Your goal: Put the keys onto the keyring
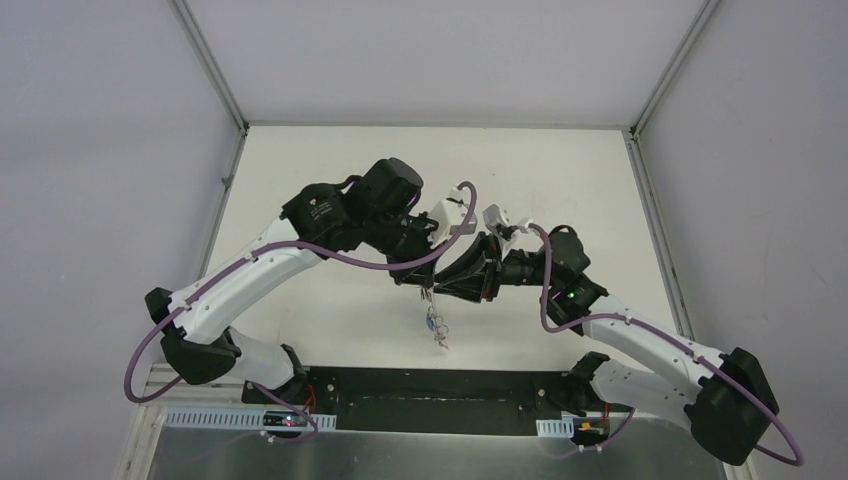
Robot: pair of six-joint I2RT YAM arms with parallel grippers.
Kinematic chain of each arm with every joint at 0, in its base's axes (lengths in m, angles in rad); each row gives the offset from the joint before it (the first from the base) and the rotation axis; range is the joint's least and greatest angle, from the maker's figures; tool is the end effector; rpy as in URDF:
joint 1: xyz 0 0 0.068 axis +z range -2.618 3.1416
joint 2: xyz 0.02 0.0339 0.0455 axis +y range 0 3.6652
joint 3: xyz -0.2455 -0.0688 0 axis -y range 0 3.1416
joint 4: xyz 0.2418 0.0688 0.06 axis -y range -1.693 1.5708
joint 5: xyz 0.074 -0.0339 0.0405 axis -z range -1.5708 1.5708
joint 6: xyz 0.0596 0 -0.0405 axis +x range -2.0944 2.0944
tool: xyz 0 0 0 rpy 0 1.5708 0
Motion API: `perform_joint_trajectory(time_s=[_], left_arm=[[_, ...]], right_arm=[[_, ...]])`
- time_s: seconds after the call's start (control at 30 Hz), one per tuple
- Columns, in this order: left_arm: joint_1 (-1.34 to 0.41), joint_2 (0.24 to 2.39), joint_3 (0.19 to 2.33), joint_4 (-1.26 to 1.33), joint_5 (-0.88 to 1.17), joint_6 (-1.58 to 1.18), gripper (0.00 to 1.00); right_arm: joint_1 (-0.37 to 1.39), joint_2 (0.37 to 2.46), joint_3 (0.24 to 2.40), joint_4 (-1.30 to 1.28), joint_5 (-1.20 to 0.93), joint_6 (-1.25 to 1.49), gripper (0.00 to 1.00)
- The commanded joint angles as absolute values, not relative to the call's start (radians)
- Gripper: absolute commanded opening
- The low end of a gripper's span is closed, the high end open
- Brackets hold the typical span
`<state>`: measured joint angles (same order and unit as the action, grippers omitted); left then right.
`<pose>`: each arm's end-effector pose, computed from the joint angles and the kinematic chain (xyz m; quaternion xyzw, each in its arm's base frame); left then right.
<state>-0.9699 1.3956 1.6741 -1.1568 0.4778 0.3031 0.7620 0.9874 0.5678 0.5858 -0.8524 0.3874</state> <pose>0.1324 -0.2417 0.3817 0.6078 0.6872 -0.3182 0.2387 0.1439 0.1993 0.2934 -0.4196 0.5191 0.6020 0.4382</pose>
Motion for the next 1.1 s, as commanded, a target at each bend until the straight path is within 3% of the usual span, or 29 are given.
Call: perform_joint_trajectory(time_s=[0.0, 0.5, 0.63, 0.8, 0.97, 1.07], left_arm=[[-0.983, 1.340, 1.670, -1.081, 0.505, 0.313, 0.00], [-0.986, 1.328, 1.628, -1.030, 0.541, 0.308, 0.00], [-0.985, 1.326, 1.624, -1.026, 0.536, 0.308, 0.00], [-0.986, 1.306, 1.615, -1.013, 0.530, 0.320, 0.00], [-0.985, 1.228, 1.536, -0.940, 0.453, 0.275, 0.28], [-0.986, 1.144, 1.434, -0.853, 0.381, 0.221, 0.40]], right_arm=[[0.769, 0.984, 0.551, 0.670, -0.847, 0.395, 0.27], [0.779, 0.991, 0.561, 0.690, -0.868, 0.398, 0.21], [0.781, 0.992, 0.562, 0.692, -0.881, 0.396, 0.00], [0.781, 0.983, 0.552, 0.691, -0.877, 0.396, 0.00], [0.781, 0.966, 0.548, 0.686, -0.867, 0.391, 0.00], [0.781, 0.960, 0.549, 0.680, -0.867, 0.387, 0.00]])
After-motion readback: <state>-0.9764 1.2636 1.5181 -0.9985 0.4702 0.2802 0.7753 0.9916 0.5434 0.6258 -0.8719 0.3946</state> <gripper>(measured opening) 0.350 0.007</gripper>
